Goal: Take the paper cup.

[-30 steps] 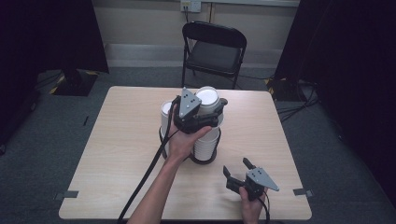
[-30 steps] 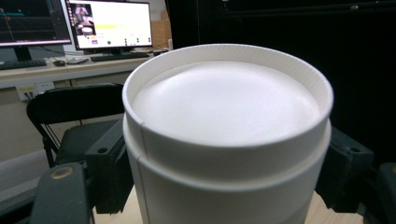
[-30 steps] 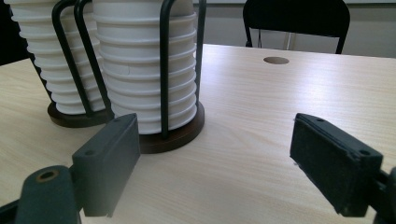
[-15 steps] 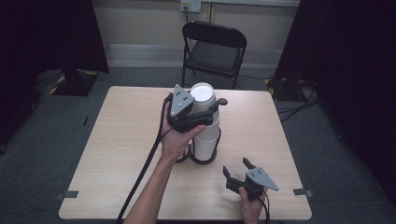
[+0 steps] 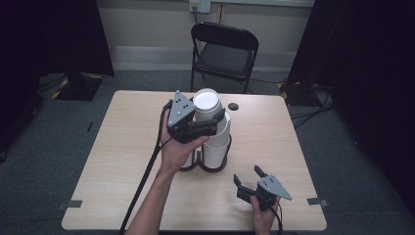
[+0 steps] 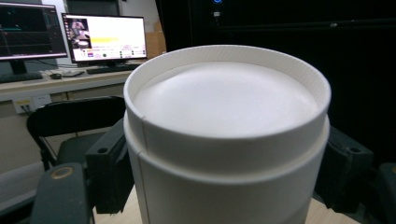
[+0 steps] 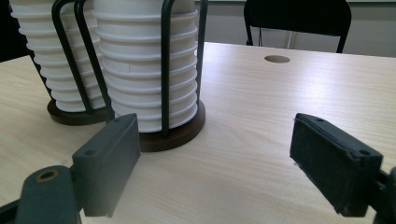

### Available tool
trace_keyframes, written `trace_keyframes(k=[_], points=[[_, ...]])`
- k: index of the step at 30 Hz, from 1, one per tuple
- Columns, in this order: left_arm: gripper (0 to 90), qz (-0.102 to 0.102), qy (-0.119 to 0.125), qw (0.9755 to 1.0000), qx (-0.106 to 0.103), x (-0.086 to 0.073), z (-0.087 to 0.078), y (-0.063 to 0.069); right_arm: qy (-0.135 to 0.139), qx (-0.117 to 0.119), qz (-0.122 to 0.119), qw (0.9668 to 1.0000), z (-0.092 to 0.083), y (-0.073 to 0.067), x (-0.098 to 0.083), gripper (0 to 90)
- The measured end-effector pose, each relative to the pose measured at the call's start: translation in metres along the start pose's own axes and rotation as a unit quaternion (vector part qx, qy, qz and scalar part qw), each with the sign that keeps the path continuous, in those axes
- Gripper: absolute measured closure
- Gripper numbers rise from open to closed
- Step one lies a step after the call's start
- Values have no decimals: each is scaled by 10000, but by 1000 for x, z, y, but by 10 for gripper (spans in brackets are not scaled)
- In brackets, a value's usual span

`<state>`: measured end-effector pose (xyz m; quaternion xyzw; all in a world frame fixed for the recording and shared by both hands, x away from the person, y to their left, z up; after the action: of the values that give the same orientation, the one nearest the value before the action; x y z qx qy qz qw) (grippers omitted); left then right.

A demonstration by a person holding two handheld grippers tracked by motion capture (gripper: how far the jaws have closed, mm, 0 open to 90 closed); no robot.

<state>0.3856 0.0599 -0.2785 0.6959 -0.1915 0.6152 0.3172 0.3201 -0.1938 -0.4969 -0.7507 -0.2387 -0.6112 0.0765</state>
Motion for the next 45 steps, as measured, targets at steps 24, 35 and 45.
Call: trace_keyframes(k=[24, 35, 45], points=[[210, -483, 78, 9983, -331, -20, -35, 13, -2, -19, -11, 10000, 0, 0, 0, 153], [210, -619, -182, 9975, -279, -46, -54, 14, 7, -29, -13, 10000, 0, 0, 0, 154], [211, -1051, -498, 9931, -140, -77, -50, -4, 45, 152, -213, 9996, 0, -4, 1, 134]])
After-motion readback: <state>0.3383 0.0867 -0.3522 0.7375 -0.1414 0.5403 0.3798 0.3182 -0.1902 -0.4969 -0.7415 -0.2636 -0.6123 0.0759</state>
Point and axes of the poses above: each handheld gripper's, and its own axes: z roughly forward along the jaws, x roughly out of its top, y roughly to its right, the point moved 1 cm from there along z, roughly forward along the jaws, and after that the axes turned 12 degrees about -z, right-handed, at the moved point
